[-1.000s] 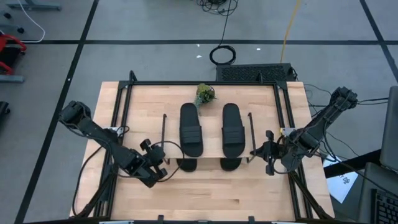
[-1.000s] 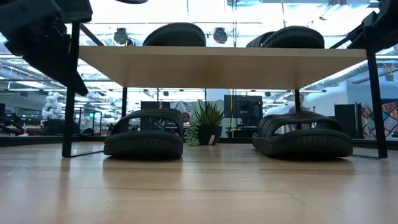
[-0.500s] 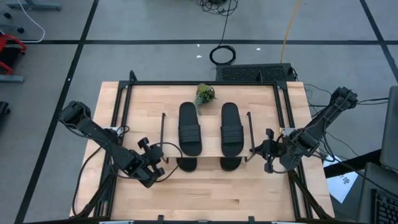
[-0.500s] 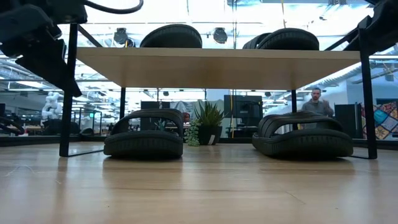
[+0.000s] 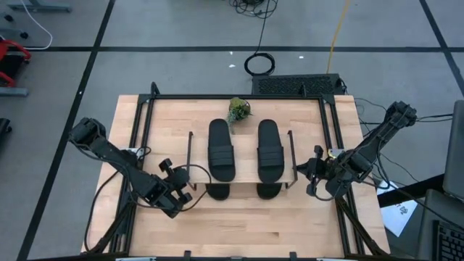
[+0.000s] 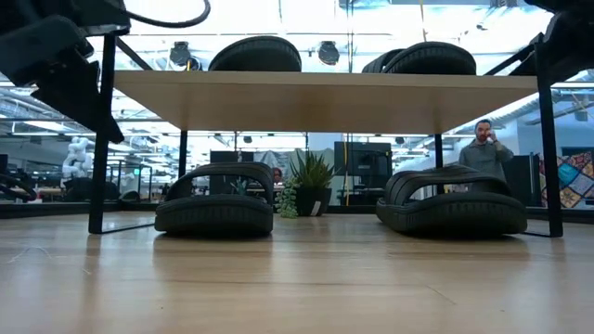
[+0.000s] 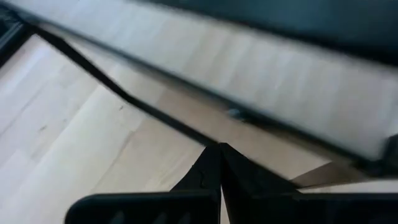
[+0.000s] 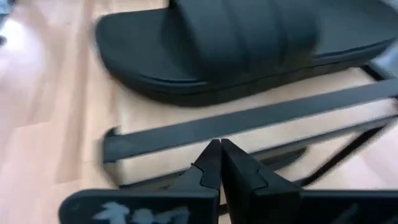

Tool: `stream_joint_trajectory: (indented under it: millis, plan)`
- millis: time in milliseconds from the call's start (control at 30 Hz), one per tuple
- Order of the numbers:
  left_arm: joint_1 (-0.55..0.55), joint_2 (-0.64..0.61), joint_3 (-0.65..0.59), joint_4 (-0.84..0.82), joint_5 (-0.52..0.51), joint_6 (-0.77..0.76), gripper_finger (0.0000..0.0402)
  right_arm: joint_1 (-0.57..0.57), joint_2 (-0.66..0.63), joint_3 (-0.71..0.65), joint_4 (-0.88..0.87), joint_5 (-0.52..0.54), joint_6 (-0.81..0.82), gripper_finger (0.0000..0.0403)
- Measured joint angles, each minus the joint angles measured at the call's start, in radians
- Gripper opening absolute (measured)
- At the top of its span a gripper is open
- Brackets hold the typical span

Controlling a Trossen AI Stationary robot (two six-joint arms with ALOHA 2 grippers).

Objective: Pick and place slides into the shelf
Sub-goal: Adjust the shelf, then return to Home Position

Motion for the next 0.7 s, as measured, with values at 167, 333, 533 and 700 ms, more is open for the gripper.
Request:
stream_joint_trajectory:
  millis: [167, 333, 533, 700]
  plan:
    - [-0.006, 0.000, 0.000, -0.127, -0.008, -0.086, 0.0000, 0.000, -0.045, 0.000, -0.075, 0.030, 0.044, 0.0000]
    - [-0.036, -0.001, 0.000, -0.215, -0.016, -0.162, 0.0000, 0.000, -0.103, -0.001, -0.084, 0.030, 0.022, 0.0000]
    - [-0.094, -0.062, -0.001, -0.373, -0.111, -0.276, 0.0000, 0.000, -0.201, 0.004, -0.133, 0.071, -0.019, 0.0000]
    - [-0.152, -0.167, -0.002, -0.505, -0.233, -0.386, 0.0000, 0.000, -0.290, 0.027, -0.181, 0.107, -0.061, 0.0000]
